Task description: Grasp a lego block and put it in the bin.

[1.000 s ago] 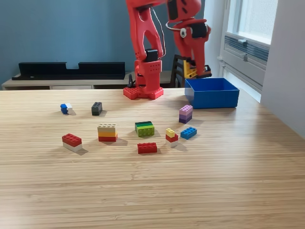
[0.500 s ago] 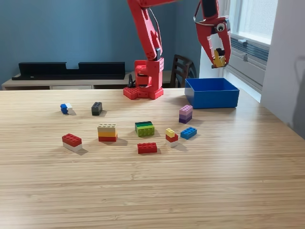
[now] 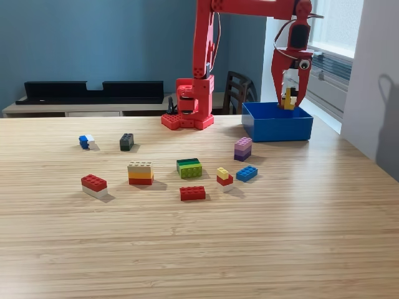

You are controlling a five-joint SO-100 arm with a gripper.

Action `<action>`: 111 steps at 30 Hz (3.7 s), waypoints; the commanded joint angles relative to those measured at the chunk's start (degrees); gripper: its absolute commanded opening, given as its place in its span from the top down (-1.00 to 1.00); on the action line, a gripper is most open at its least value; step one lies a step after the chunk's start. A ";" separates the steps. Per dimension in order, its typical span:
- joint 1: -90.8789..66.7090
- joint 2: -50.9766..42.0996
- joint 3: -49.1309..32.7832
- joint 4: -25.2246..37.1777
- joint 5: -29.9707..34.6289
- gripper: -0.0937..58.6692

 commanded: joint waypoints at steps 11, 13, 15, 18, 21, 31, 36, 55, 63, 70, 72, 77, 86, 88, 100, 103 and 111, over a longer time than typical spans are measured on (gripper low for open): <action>-0.44 -0.18 -5.19 4.22 -2.11 -0.08; -0.44 -0.18 -5.71 4.22 -1.67 0.17; -0.09 -0.09 -6.68 4.22 -1.14 0.47; 1.41 0.00 -8.79 4.31 -0.35 0.88; 4.13 0.09 -13.27 5.89 0.79 1.00; 15.38 0.09 -29.71 13.54 2.72 1.00; 26.19 0.09 -31.29 15.21 2.81 1.00; 64.07 0.09 -24.87 14.85 -4.13 1.00; 66.71 0.09 -23.12 14.77 -4.66 1.00; 67.24 0.09 -23.12 14.59 -4.57 1.00; 67.32 0.09 -23.03 14.59 -4.57 1.00; 67.41 0.09 -22.59 14.59 -4.83 1.00; 71.54 0.09 -21.18 13.62 -5.98 1.00; 73.39 0.09 -20.57 12.57 -6.42 1.00; 77.34 0.09 -14.50 5.80 -11.60 1.00; 76.73 0.00 -14.50 3.87 -13.36 1.00; 73.65 -0.62 -18.28 2.46 -16.70 0.46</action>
